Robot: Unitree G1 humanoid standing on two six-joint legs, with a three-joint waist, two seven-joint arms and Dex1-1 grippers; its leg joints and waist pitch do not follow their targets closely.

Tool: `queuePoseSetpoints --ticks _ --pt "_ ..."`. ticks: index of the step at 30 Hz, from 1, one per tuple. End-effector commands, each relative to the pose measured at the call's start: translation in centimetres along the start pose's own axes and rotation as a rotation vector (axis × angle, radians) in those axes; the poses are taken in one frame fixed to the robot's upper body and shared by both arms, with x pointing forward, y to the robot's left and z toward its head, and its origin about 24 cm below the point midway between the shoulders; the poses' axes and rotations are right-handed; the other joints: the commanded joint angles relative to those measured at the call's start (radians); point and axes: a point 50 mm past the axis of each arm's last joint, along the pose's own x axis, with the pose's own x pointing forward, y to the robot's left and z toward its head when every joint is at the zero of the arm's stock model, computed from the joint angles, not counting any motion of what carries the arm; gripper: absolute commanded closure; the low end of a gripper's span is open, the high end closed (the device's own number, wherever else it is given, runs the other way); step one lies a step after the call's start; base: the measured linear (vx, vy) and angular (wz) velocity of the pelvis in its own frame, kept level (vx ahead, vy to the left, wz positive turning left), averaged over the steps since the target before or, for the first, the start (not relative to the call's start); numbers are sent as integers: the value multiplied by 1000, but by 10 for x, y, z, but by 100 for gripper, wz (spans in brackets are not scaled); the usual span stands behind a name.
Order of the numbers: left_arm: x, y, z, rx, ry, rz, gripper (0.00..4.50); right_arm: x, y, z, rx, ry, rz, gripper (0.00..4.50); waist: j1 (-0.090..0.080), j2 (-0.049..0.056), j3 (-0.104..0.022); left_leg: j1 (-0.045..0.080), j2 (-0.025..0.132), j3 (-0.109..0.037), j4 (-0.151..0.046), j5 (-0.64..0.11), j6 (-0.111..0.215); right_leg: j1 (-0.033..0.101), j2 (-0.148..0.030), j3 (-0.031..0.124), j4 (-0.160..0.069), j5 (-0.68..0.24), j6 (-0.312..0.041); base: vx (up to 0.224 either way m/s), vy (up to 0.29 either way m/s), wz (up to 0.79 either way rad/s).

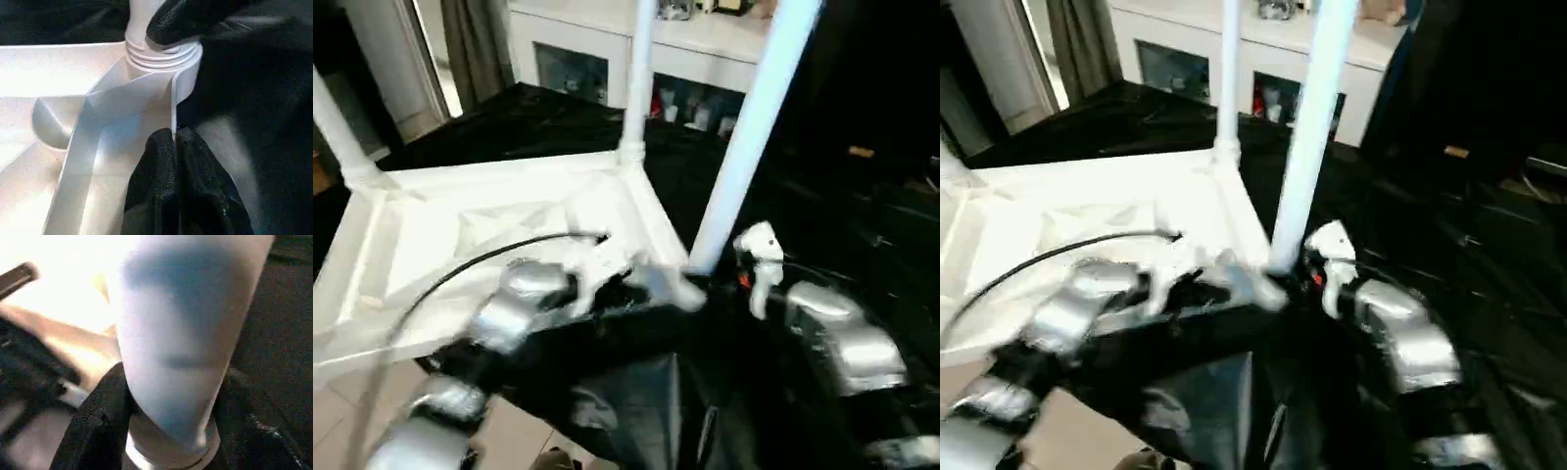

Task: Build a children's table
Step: Rotate leg to tighten

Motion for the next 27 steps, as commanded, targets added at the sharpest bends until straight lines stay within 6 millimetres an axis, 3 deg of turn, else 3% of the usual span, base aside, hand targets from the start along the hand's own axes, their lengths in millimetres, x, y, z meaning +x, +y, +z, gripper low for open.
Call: queuePoseSetpoints --ticks 1,2,3,5,6,7,8,10,12,14,16,17,18,19,20,21,24,26,27 --pt "2 19 8 -28 13 216 450 5 -1 -28 61 114 -144 250 -10 -1 -51 38 43 -22 -76 -356 -21 16 -94 53 -120 -550 -94 0 0 0" --pt "9 24 11 -60 24 292 450 13 3 -30 81 118 -223 250 -15 -3 -47 44 40 -28 -76 -406 -33 18 -97 44 -131 -630 -67 0 0 0" --pt "16 27 14 -77 36 364 450 23 10 -30 93 117 -267 250 -16 4 -45 51 38 -32 -75 -439 -40 15 -99 37 -144 -680 -45 0 0 0" --pt "18 28 15 -81 41 388 450 26 13 -29 96 116 -278 250 -22 4 -43 65 39 -37 -74 -490 -44 15 -98 23 -158 -708 -29 0 0 0" --pt "23 27 18 -88 42 396 450 32 20 -27 95 105 -269 250 -28 8 -46 65 39 -41 -77 -510 -39 28 -99 10 -166 -686 -15 0 0 0" --pt "27 27 21 -81 44 404 450 38 26 -22 76 90 -249 250 -33 19 -43 65 45 -43 -87 -538 -31 35 -94 0 -169 -645 -8 0 0 0" --pt "30 27 24 -75 45 410 450 42 31 -18 61 80 -236 250 -37 18 -46 62 51 -46 -98 -557 -33 46 -97 -3 -167 -616 -3 0 0 0" --pt "33 27 28 -65 44 407 450 45 33 -13 76 51 -239 250 -41 15 -44 71 49 -46 -98 -576 -41 39 -103 -5 -171 -604 -14 0 0 0" --pt "34 28 30 -50 47 399 450 46 30 -11 106 31 -253 196 -43 17 -44 64 49 -48 -101 -565 -31 47 -109 -7 -173 -604 -12 0 0 0" --pt "33 29 30 -45 48 393 450 46 30 -10 114 20 -249 181 -43 17 -41 51 50 -52 -111 -571 -37 52 -110 -3 -165 -595 -14 0 0 0" --pt "31 29 27 -43 52 371 450 45 27 -7 111 -1 -249 161 -55 15 -42 45 47 -58 -112 -582 -42 58 -114 -11 -167 -620 -6 0 0 0" --pt "31 29 27 -43 53 367 450 44 26 -6 110 -5 -250 149 -68 14 -46 20 51 -65 -118 -552 -41 79 -118 -11 -159 -589 -3 -12 19 -28" --pt "29 29 24 -41 57 344 450 43 23 -3 104 -26 -251 140 -70 15 -56 9 53 -66 -118 -494 -32 86 -121 -8 -150 -505 -11 -12 19 -28" --pt "28 29 24 -39 57 336 450 42 22 -2 102 -32 -250 140 -70 15 -56 9 53 -66 -118 -494 -32 86 -121 -8 -150 -505 -11 7 15 -22" --pt "27 28 21 -40 56 303 450 40 17 3 88 -56 -248 135 -64 8 -58 21 55 -55 -112 -423 -21 63 -119 3 -144 -375 -59 0 0 0" --pt "26 27 20 -35 57 285 450 38 14 6 75 -69 -241 121 -58 4 -55 27 51 -44 -107 -386 -11 55 -121 11 -141 -346 -93 0 0 0" --pt "22 25 17 -11 52 221 450 31 7 14 44 -102 -219 96 -45 -7 -56 29 48 -29 -99 -331 17 51 -121 18 -134 -370 -117 0 0 0" --pt "16 21 13 0 46 143 450 20 0 22 3 -128 -173 84 -36 -8 -61 21 53 -26 -95 -268 34 55 -119 21 -119 -316 -133 57 -42 2" --pt "15 20 13 17 39 130 450 17 -1 23 -6 -130 -163 68 -31 -9 -61 23 52 -21 -92 -250 39 48 -116 25 -112 -282 -146 64 -46 2"
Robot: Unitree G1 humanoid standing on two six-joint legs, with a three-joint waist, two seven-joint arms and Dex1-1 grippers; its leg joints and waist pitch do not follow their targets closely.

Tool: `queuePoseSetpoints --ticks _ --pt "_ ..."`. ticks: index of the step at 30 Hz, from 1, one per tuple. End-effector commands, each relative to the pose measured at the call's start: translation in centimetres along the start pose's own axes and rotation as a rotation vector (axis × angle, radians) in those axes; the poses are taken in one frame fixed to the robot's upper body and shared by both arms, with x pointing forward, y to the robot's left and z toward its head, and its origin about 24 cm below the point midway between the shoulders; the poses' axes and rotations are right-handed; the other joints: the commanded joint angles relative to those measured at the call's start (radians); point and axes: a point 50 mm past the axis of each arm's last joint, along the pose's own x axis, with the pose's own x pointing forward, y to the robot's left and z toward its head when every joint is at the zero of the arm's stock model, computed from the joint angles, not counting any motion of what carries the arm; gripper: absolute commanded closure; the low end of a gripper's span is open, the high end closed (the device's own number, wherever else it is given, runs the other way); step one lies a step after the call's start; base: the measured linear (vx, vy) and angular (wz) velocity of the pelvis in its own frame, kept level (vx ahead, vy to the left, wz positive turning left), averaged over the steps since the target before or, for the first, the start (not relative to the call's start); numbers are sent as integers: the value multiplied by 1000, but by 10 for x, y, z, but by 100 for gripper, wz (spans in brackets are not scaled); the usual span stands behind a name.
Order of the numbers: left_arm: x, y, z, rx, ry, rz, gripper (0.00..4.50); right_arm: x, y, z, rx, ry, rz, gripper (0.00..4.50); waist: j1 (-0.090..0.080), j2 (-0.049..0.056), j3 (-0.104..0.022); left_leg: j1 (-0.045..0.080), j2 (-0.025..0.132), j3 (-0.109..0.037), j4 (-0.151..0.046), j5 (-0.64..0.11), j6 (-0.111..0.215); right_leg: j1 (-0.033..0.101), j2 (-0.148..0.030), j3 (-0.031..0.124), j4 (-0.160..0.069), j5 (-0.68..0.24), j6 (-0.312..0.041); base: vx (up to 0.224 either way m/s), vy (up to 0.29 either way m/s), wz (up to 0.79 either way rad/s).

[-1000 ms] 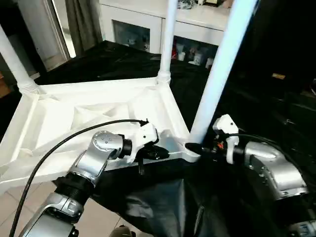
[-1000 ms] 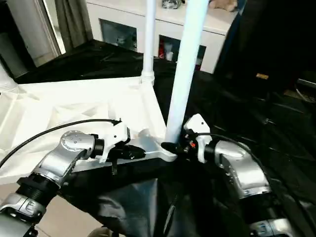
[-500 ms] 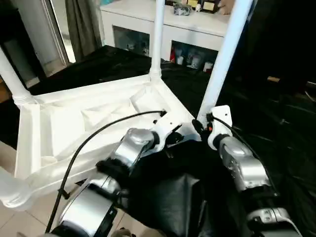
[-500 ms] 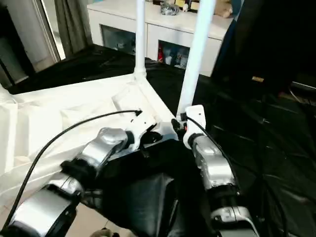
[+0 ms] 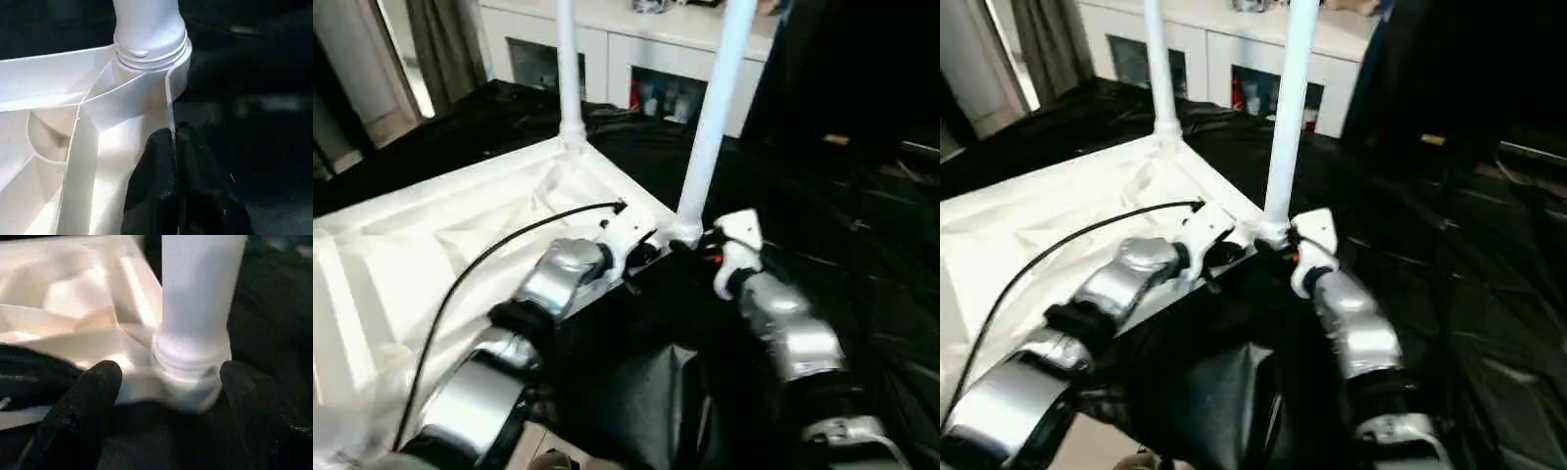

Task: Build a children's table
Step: Rotate leg to tighten

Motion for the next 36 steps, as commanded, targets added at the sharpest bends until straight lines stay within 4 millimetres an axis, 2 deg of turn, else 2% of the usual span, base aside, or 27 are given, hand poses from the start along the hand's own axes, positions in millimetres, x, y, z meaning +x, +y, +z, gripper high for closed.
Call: queuePoseSetpoints --ticks 1,2,3,4,5,6,10,11,15,17,19,20,21,27,31,33,36 --pt "-5 -6 1 100 -26 -106 450 -9 -8 14 -33 -54 51 58 8 -8 -73 18 61 -18 -70 -251 38 36 -83 74 -65 -309 -150 70 -56 5" --pt "-5 -6 1 100 -26 -106 450 -9 -8 14 -33 -54 51 58 8 -8 -73 18 61 -18 -70 -251 38 36 -83 74 -65 -309 -150 72 -56 4" --pt "-12 -8 -1 126 -44 -168 450 -17 -12 17 -55 -54 102 48 23 -9 -80 11 59 -13 -61 -178 53 43 -82 78 -44 -210 -158 72 -56 4" --pt "-16 -10 -2 153 -60 -210 450 -23 -14 17 -65 -45 145 48 23 -9 -80 11 59 -13 -61 -178 53 43 -82 78 -44 -210 -158 71 -45 4" --pt "-19 -11 -3 176 -74 -246 450 -28 -15 17 -72 -36 185 31 27 -10 -82 7 58 -11 -56 -127 76 46 -75 77 -29 -117 -178 63 -30 3" --pt "-23 -11 -5 188 -66 -275 450 -35 -17 17 -96 -16 237 31 31 -8 -82 5 58 -12 -52 -108 88 47 -72 77 -22 -70 -189 63 -30 3" --pt "-36 -15 -11 219 -58 -390 450 -59 -21 12 -180 71 386 31 43 -2 -84 8 62 -11 -47 -107 102 47 -68 78 -9 -20 -213 13 -3 0" --pt "-38 -17 -10 213 -71 -423 450 -64 -22 11 -192 89 411 31 42 -2 -80 5 62 -12 -50 -131 96 49 -67 77 -13 -52 -215 0 0 0" --pt "-42 -20 -10 244 -74 -460 450 -72 -20 11 -198 109 461 31 39 -1 -71 12 64 -11 -59 -219 57 43 -71 80 -33 -221 -188 0 0 0" --pt "-43 -17 -10 288 -77 -421 450 -74 -17 10 -197 114 480 31 39 -5 -69 17 64 -11 -60 -242 45 39 -70 83 -40 -260 -172 0 0 0" --pt "-43 -14 -10 293 -80 -398 450 -75 -14 9 -194 116 490 31 36 -7 -68 14 63 -12 -62 -249 40 39 -70 85 -41 -279 -165 0 0 0" --pt "-44 -13 -10 289 -81 -391 450 -75 -12 9 -192 116 497 31 34 -12 -65 13 62 -11 -63 -252 39 38 -68 87 -44 -300 -153 0 0 0" --pt "-45 -14 -10 283 -82 -395 450 -76 -10 9 -188 114 503 31 34 -12 -64 13 62 -11 -64 -249 39 37 -69 88 -44 -317 -146 0 0 0" --pt "-47 -17 -12 295 -77 -399 450 -79 -5 9 -172 103 496 31 26 -16 -60 11 62 -11 -66 -247 36 34 -69 91 -45 -333 -134 0 0 0" --pt "-47 -19 -15 293 -62 -396 450 -79 -3 9 -167 99 496 31 25 -16 -59 11 60 -9 -65 -235 41 34 -66 92 -43 -314 -135 0 0 0" --pt "-47 -20 -17 272 -59 -408 450 -79 -1 8 -165 100 487 31 24 -13 -59 13 61 -8 -66 -241 38 32 -68 93 -44 -322 -133 0 0 0" --pt "-48 -20 -17 258 -66 -414 450 -78 0 9 -162 96 480 31 20 -14 -56 13 60 -8 -68 -258 32 31 -67 93 -48 -346 -131 0 0 0"
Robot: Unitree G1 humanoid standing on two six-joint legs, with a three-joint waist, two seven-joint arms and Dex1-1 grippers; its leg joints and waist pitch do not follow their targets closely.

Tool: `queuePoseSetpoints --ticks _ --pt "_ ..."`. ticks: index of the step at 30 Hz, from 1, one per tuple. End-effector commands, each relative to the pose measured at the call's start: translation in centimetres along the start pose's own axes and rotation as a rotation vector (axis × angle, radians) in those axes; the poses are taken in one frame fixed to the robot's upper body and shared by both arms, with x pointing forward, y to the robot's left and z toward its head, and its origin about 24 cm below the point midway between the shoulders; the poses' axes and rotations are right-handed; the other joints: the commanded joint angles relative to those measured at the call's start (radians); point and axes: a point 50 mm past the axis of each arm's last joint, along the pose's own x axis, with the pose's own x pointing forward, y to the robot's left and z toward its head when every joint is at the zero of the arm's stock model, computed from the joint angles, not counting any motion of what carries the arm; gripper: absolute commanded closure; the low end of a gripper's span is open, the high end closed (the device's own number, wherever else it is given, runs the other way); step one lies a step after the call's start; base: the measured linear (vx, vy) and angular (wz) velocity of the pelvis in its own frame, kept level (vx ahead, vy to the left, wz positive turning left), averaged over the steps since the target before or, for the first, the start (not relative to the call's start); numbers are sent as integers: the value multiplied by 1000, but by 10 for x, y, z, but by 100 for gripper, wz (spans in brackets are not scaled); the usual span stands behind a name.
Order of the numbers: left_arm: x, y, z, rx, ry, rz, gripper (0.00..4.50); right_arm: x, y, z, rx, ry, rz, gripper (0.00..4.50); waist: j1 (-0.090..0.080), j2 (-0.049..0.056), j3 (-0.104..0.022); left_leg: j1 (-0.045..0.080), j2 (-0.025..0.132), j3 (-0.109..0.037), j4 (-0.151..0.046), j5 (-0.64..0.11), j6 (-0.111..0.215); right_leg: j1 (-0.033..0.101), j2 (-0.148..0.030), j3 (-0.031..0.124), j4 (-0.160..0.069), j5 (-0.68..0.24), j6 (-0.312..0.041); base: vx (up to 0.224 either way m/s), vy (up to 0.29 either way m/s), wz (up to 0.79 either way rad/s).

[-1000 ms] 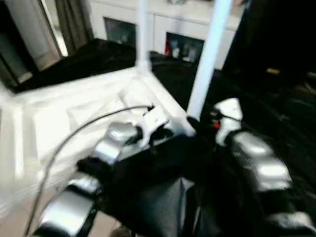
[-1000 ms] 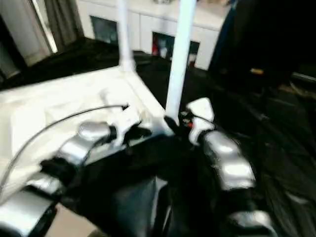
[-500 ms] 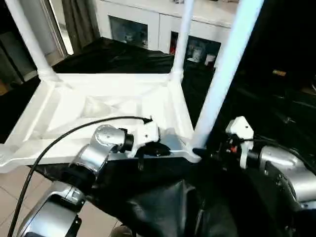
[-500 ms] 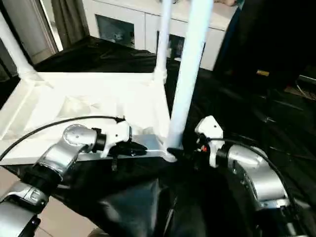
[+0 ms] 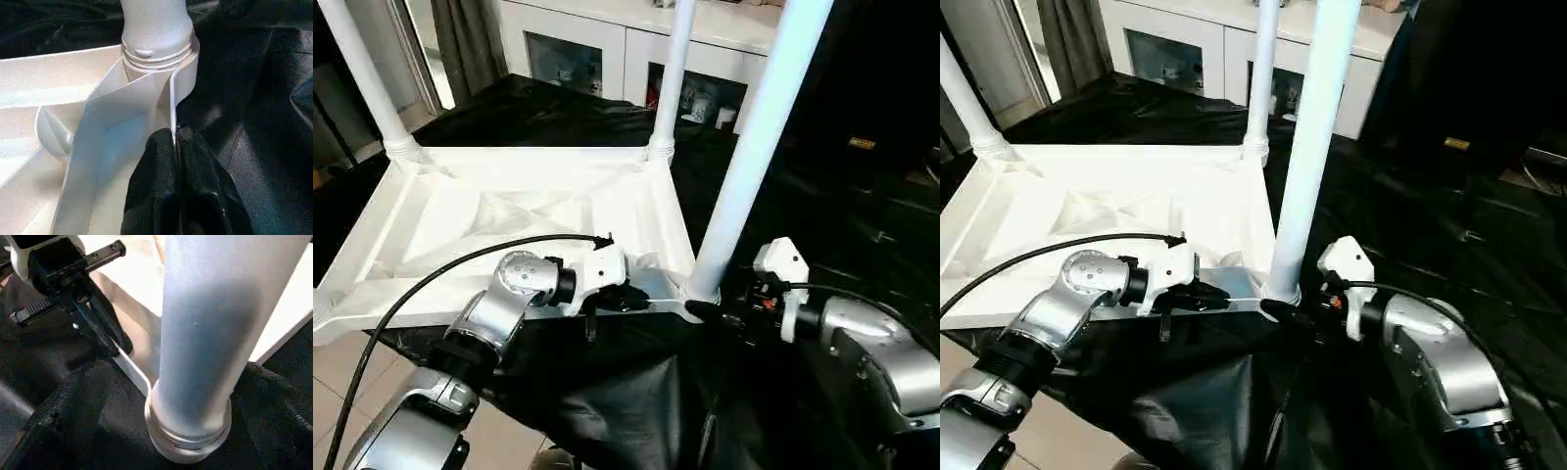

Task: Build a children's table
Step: Rotate leg to tighten

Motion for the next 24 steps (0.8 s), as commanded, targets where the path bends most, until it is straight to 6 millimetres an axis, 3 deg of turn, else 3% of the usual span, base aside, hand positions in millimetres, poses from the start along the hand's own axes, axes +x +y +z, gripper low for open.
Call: queuePoseSetpoints --ticks 1,6,7,8,10,11,14,15,20,22,23,24 --pt "0 -2 3 -15 -15 -29 450 -1 1 4 0 -9 -11 31 -7 -9 -58 14 53 -26 -70 -255 29 45 -71 68 -83 -309 -135 0 0 0" --pt "-3 -3 -2 -8 19 -44 450 2 3 4 -18 7 3 31 -20 -3 -57 11 52 -27 -71 -261 28 47 -68 68 -81 -271 -145 0 0 0" --pt "-3 -3 -2 -8 19 -44 450 2 3 4 -18 7 3 31 -20 -3 -57 12 52 -26 -71 -262 29 47 -68 68 -81 -271 -147 0 0 0" --pt "-3 -3 -3 -7 33 -35 450 2 3 4 -18 8 3 31 -22 -10 -57 13 52 -25 -71 -262 32 47 -67 68 -81 -276 -147 0 0 0" --pt "-2 -2 -4 -14 41 -22 450 1 4 4 -16 6 3 31 -21 -8 -57 13 53 -26 -71 -261 33 46 -69 68 -82 -287 -146 0 0 0" --pt "-2 -2 -3 -16 41 -20 422 1 4 4 -16 6 3 21 -21 -8 -56 13 53 -26 -71 -264 33 46 -69 68 -83 -298 -143 0 0 0" --pt "-1 2 -1 -52 31 -11 395 3 5 2 -14 10 8 15 -20 -8 -57 17 54 -26 -73 -278 25 44 -71 68 -87 -334 -137 0 0 0" --pt "-1 2 -1 -50 36 -8 395 3 4 2 -13 10 8 15 -20 -12 -58 16 53 -25 -72 -278 25 45 -71 68 -88 -338 -135 0 0 0" --pt "1 -1 -3 -67 74 -29 388 3 6 2 -3 3 14 15 -20 -8 -55 13 53 -27 -73 -271 26 43 -71 69 -88 -337 -130 0 0 0" --pt "3 -4 -6 -72 101 -53 388 3 7 1 0 5 14 15 -19 2 -56 13 54 -29 -74 -275 23 45 -71 69 -86 -321 -135 0 0 0" --pt "3 -5 -7 -68 112 -61 388 3 7 0 1 7 15 15 -20 -2 -56 13 53 -28 -74 -282 22 45 -69 69 -88 -318 -135 0 0 0" --pt "3 -5 -8 -67 119 -54 388 3 8 -1 0 10 14 15 -20 2 -56 12 53 -28 -74 -284 21 46 -70 70 -87 -309 -137 0 0 0"
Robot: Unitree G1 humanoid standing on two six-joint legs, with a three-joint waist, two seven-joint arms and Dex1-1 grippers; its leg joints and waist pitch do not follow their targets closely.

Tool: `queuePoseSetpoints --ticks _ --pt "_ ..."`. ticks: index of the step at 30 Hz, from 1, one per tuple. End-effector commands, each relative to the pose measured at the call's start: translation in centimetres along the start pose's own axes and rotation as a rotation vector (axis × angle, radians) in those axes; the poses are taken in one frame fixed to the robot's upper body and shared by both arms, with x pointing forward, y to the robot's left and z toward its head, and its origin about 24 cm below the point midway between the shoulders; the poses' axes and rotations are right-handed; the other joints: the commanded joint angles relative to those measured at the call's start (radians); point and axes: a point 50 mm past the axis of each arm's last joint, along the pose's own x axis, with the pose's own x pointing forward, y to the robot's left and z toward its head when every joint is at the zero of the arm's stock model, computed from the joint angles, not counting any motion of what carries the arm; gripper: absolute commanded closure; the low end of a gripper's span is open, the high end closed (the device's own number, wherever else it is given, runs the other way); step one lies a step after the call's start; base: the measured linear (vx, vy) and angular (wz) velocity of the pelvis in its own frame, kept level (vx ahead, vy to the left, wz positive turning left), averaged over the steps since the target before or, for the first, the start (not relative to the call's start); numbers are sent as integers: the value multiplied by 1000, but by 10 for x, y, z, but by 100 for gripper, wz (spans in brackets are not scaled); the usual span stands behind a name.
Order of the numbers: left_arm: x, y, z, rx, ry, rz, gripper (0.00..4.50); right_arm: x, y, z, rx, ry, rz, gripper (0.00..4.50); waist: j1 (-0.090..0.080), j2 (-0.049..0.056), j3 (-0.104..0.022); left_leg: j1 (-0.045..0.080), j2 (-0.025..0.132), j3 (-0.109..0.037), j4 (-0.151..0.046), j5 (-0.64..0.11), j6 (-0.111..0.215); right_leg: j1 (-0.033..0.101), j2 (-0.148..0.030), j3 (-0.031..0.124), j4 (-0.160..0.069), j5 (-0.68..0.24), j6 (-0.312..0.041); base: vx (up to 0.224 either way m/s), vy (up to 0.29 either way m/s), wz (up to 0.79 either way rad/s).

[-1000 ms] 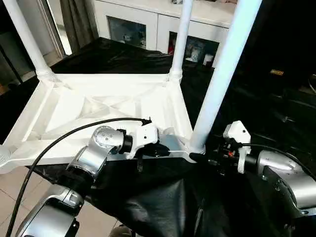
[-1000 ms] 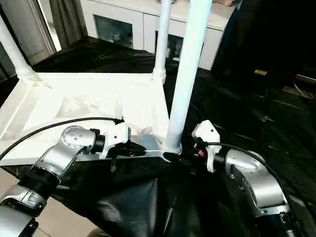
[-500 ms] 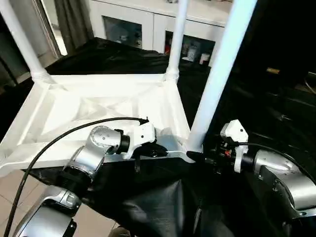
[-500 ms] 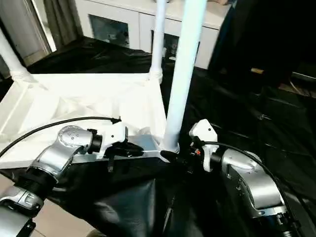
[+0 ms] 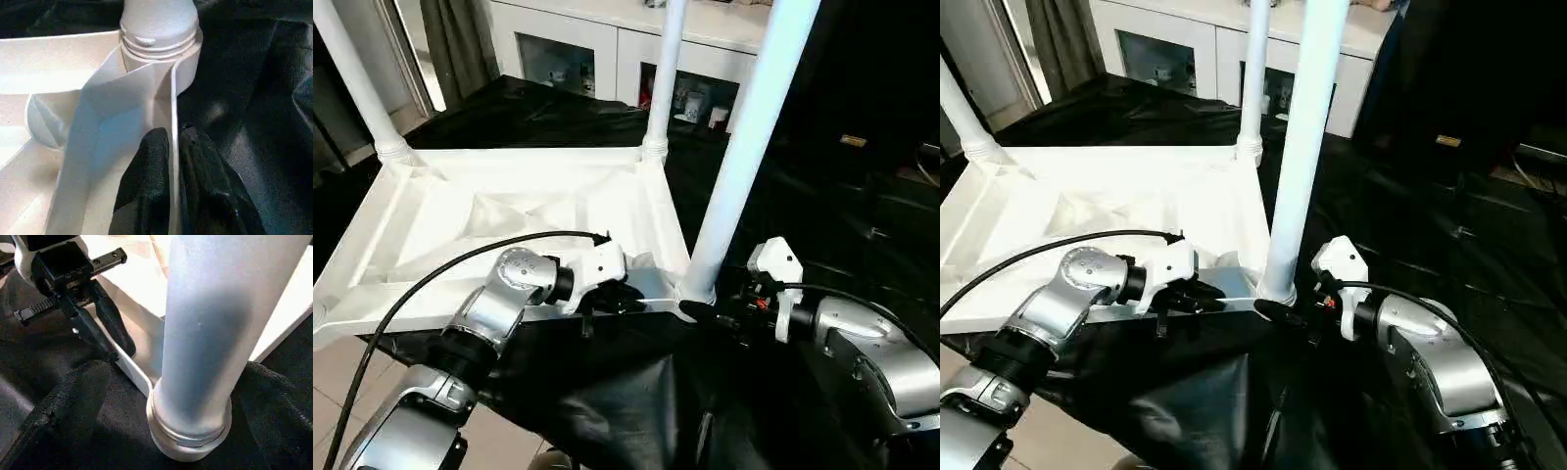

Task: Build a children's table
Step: Rotate leg to tighten

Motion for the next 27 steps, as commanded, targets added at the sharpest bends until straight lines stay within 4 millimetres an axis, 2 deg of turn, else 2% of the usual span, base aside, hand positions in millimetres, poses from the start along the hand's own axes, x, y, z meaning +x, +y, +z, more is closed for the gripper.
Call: queuePoseSetpoints --ticks 1,2,3,5,6,7,8,9,12,15,19,22,27 --pt "6 -5 -7 -16 57 -23 388 0 4 -3 6 6 12 15 -3 -1 -55 12 53 -29 -73 -284 21 45 -70 68 -87 -305 -141 0 0 0" --pt "6 -4 -6 -19 60 -15 388 0 4 -3 7 7 13 15 -2 8 -52 13 53 -30 -74 -290 19 43 -69 68 -87 -299 -145 0 0 0" --pt "4 -2 -6 -20 62 -14 388 0 4 -2 6 8 13 15 -4 11 -51 13 53 -29 -74 -297 17 43 -67 69 -87 -297 -147 0 0 0" --pt "1 0 -6 -24 70 -26 388 2 5 1 3 3 15 15 -6 13 -48 13 50 -29 -75 -309 17 44 -66 68 -89 -303 -148 0 0 0" --pt "0 0 -6 -24 72 -31 388 2 6 2 2 1 17 15 -8 11 -47 14 50 -29 -76 -317 18 44 -65 68 -92 -316 -145 0 0 0" --pt "-1 1 -7 -39 83 -36 388 3 6 4 -10 0 20 15 -6 22 -47 14 49 -31 -75 -317 16 44 -67 68 -91 -324 -145 0 0 0" --pt "-1 2 -8 -36 85 -31 388 3 6 4 -13 0 20 15 -10 16 -45 13 48 -30 -75 -325 17 45 -66 67 -95 -337 -143 0 0 0" --pt "-1 3 -8 -33 87 -27 404 3 6 4 -14 0 20 15 -9 16 -47 13 48 -31 -74 -319 17 47 -67 67 -93 -336 -143 0 0 0" --pt "0 4 -6 -35 73 -12 425 3 6 4 -14 0 17 15 -10 16 -46 11 49 -29 -73 -288 31 45 -67 68 -93 -329 -148 0 0 0" --pt "3 4 -5 -44 49 -5 447 3 8 0 -13 11 14 15 -11 16 -46 14 51 -29 -74 -297 30 44 -67 67 -95 -351 -145 0 0 0" --pt "6 3 -2 -44 7 -4 447 10 4 -1 -6 17 -23 15 -12 12 -45 13 52 -31 -77 -307 25 43 -69 67 -98 -377 -133 0 0 0" --pt "6 2 0 -40 -5 -9 447 15 -2 1 -12 10 -59 15 -14 14 -44 13 51 -30 -78 -309 23 40 -70 68 -99 -381 -135 0 0 0" --pt "4 0 -1 -35 -13 -15 447 20 -8 3 -3 -1 -89 15 -14 14 -46 12 51 -29 -77 -289 23 41 -70 70 -93 -341 -150 0 0 0"
